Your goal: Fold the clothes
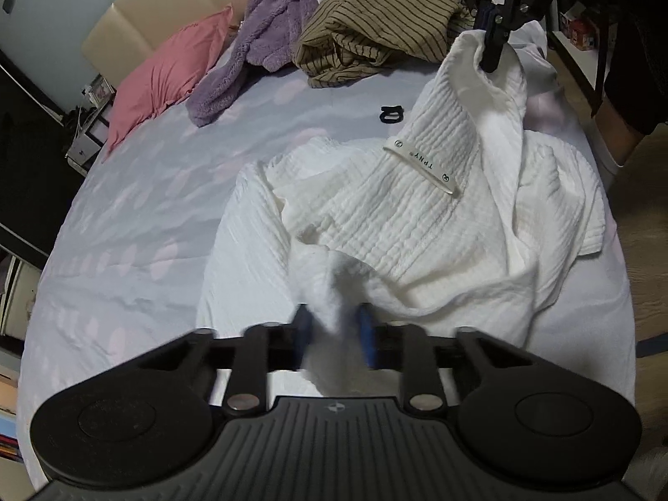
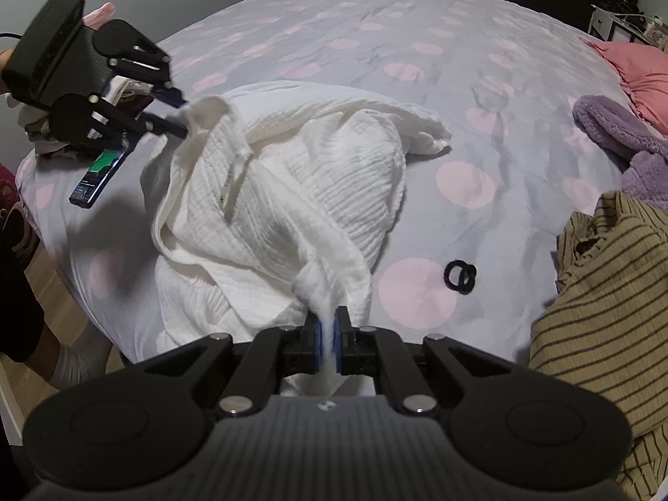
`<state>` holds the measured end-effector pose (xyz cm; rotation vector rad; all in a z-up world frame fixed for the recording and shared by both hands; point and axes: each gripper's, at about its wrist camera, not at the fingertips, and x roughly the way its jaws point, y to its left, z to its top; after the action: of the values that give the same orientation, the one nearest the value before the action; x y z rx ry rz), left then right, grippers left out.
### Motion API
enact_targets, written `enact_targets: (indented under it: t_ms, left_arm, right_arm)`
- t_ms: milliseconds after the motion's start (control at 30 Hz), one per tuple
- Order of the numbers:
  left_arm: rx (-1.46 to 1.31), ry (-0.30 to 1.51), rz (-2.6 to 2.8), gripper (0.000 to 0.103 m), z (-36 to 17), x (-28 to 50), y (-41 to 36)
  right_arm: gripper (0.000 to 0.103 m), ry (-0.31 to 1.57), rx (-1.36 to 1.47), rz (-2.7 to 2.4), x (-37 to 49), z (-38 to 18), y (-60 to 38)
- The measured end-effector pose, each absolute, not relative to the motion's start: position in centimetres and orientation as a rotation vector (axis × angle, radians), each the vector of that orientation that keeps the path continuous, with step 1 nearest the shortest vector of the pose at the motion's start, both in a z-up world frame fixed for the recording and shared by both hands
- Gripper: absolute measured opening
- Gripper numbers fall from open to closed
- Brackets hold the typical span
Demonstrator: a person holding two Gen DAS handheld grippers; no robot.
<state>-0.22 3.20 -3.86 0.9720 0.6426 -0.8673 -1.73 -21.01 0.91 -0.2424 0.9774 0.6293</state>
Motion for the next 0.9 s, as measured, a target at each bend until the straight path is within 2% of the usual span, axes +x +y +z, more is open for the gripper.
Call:
enact_targets:
  t_ms: [67,233,300,333,367,600,900]
  left_arm:
    - [0.954,0.643,-0.871,0.006,-3.3,-0.6,3.6]
    - [0.88,0.627,-0.833,0.005,-1.4,-1.3,5.2]
    - [0.833,0.6,-0.795,0.005,-0.3,-1.5,6.1]
    - [0.808,0.584,-0.774,0.005,0.3,-1.6,6.6]
    - [0.783,0.567,-0.753,0.005,0.9,-1.7,7.1]
    - [0.619,0.514,-0.642,0.005,4.0,-1.1,9.3]
    - [0.615,0.515,-0.632,0.005,4.1,-0.8,9.5]
  right_arm:
    - [0.009,0.98,-0.245,0.626,-1.7,0.8,-21.1]
    - [0.014,0.946,-0.26,0.647,-2.1,1.7,-21.2]
    - [0.023,0.914,-0.255,0.656,-2.3,2.5,-21.6]
    - [0.033,0.894,-0.254,0.657,-2.5,3.0,-21.9]
    - [0.038,0.877,-0.26,0.655,-2.6,3.3,-22.1]
    - [0.042,0.811,-0.405,0.681,-4.2,2.7,-21.2]
    - [0.042,0.681,-0.576,0.866,-6.6,3.4,-16.9]
